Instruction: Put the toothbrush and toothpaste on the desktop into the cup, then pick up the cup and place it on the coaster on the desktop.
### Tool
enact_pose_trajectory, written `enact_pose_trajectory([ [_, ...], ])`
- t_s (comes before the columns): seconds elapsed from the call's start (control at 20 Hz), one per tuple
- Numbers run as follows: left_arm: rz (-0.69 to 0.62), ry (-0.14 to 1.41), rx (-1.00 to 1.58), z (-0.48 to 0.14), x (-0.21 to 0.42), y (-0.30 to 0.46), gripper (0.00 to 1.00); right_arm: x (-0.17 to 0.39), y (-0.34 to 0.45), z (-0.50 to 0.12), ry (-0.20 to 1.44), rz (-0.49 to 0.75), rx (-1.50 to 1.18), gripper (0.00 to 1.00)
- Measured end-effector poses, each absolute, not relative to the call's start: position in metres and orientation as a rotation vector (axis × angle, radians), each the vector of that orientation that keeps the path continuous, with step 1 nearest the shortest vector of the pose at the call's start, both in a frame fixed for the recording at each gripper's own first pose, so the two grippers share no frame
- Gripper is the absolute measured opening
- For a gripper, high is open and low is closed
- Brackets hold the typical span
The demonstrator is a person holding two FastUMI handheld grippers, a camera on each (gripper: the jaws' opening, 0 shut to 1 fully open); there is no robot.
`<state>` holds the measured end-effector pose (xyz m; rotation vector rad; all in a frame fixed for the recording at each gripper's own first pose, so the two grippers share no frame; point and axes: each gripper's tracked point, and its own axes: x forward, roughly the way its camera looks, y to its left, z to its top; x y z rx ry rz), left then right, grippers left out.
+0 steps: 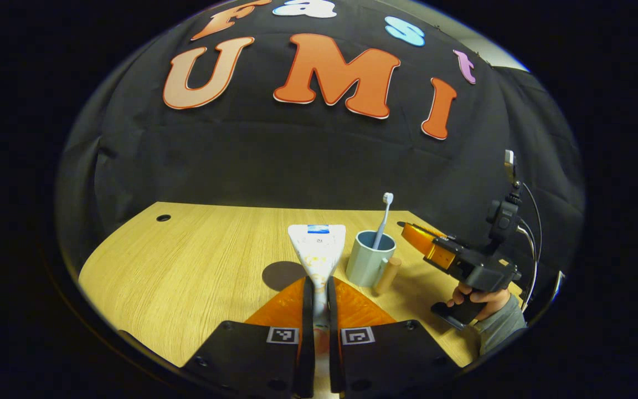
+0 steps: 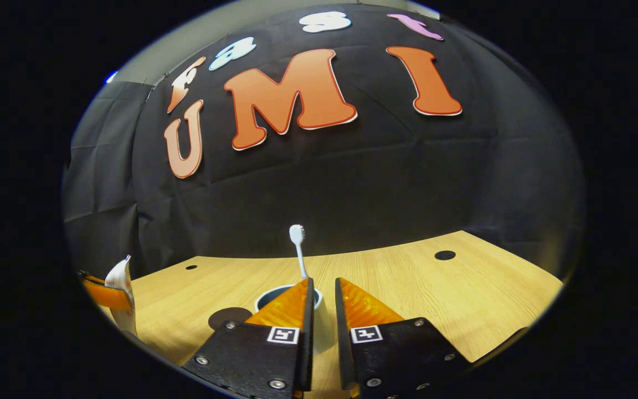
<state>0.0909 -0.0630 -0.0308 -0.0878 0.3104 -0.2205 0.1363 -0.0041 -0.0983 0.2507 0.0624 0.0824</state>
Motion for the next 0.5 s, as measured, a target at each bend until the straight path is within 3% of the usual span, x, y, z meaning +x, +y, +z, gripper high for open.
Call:
enact_pose_trajectory([
  [0.5, -0.299, 0.183, -0.097, -0.002, 0.147, -0.111, 0.14, 0.085, -0.032, -0.107, 0.096, 0.049, 0.275, 0.46],
])
